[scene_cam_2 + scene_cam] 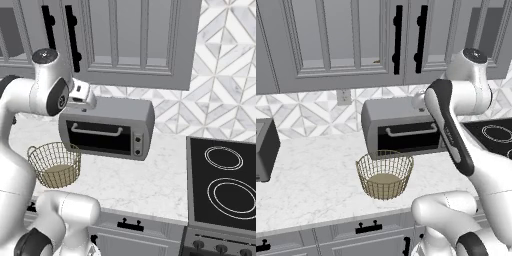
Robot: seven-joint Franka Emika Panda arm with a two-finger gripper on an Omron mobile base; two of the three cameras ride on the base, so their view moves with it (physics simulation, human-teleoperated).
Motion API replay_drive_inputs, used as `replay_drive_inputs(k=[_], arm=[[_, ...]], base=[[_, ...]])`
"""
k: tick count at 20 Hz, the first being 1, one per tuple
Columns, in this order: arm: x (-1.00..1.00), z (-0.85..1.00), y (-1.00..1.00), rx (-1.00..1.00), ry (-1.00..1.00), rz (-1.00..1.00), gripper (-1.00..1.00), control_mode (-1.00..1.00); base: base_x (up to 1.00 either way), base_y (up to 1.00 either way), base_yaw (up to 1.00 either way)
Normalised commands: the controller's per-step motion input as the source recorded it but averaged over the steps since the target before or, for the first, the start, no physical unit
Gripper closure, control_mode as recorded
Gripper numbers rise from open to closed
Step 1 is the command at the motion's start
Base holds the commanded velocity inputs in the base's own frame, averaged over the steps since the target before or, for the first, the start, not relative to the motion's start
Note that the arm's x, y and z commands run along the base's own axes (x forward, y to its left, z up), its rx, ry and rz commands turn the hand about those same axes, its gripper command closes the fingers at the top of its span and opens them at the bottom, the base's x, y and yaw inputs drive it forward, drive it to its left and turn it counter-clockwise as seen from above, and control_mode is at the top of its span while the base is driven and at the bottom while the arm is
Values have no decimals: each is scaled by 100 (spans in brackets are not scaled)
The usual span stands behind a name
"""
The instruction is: Open the cabinet, pick up the bread from the cabinet and place it in the basket. Then move the basket to the dining counter.
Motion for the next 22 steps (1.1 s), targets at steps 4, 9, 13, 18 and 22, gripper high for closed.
replay_drive_inputs(k=[4,9,13,18,22], arm=[[6,63,8,0,0,-2,-100,-100],[0,74,9,0,0,-4,-100,-100],[3,62,0,0,0,-1,-100,-100],[11,16,10,0,-11,0,-100,-100],[16,1,22,0,-26,0,-100,-100]], base=[[0,0,0],[0,0,0],[0,0,0],[0,0,0],[0,0,0]])
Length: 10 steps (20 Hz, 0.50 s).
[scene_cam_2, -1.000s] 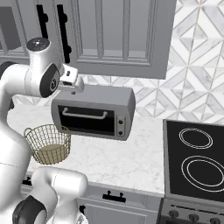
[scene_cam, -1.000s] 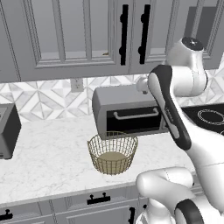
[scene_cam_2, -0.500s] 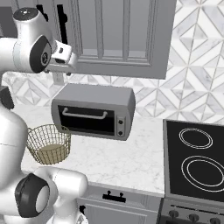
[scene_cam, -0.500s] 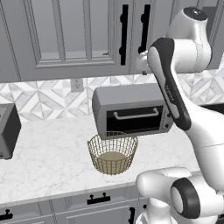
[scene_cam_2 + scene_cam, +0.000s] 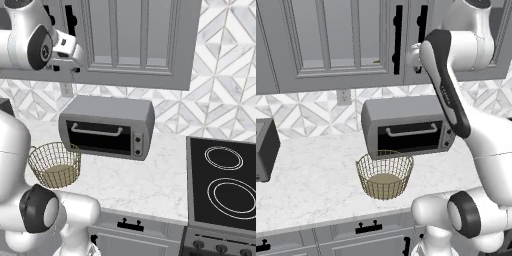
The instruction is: Open the cabinet, pick up the bread from the cabinet and place it in the basket. Then move the basket to the dining counter.
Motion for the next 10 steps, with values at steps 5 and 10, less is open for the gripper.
replay_drive_inputs(k=[5,10], arm=[[18,3,10,0,-26,0,-100,-100],[26,28,-1,0,-11,-5,-100,-100]], base=[[0,0,0],[0,0,0]])
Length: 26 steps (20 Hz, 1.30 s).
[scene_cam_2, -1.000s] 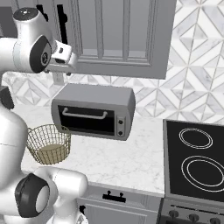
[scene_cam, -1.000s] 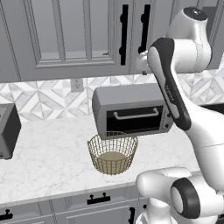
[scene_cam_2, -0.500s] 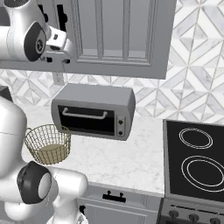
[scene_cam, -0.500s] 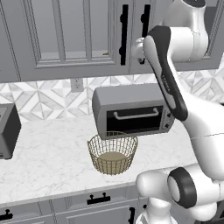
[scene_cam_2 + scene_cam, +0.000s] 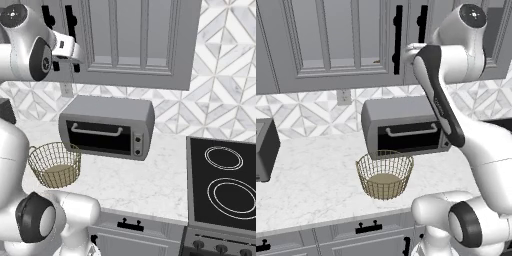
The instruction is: Open the cabinet, pick up the bread from the cabinet and place it in the basket. Then move the basket to the dining counter.
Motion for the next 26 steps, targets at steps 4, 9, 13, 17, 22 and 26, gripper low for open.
replay_drive_inputs(k=[4,9,13,17,22,26], arm=[[58,37,0,0,-1,-8,-100,-100],[46,2,-4,0,-2,0,-100,-100],[26,0,0,0,0,0,-100,-100],[8,0,0,0,-7,0,-100,-100],[18,-5,0,0,-12,0,-100,-100],[45,-1,0,0,-6,-3,-100,-100]], base=[[0,0,0],[0,0,0],[0,0,0],[0,0,0],[0,0,0],[0,0,0]])
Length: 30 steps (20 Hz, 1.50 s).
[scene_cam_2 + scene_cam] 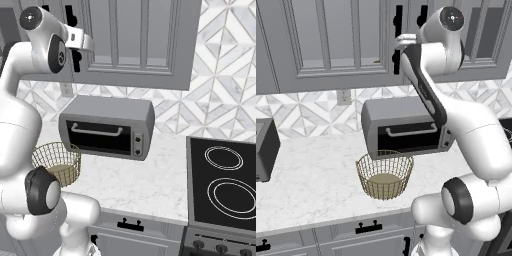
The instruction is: Open the cabinet, pick up the bread from the cabinet and place it in the basket. Then move the basket to the dining counter.
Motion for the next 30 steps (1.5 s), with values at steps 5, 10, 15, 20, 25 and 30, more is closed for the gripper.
replay_drive_inputs(k=[5,10,15,20,25,30], arm=[[29,-2,0,1,-2,-2,-100,-100],[23,-3,0,3,0,-2,100,-100],[12,-7,0,3,-7,-1,100,-100],[-4,-2,-5,1,-4,-9,100,-100],[-64,16,-42,7,2,-8,100,-100],[-100,29,-78,10,3,-4,100,-100]], base=[[0,0,0],[0,0,0],[0,0,0],[0,0,0],[0,0,0],[0,0,0]])
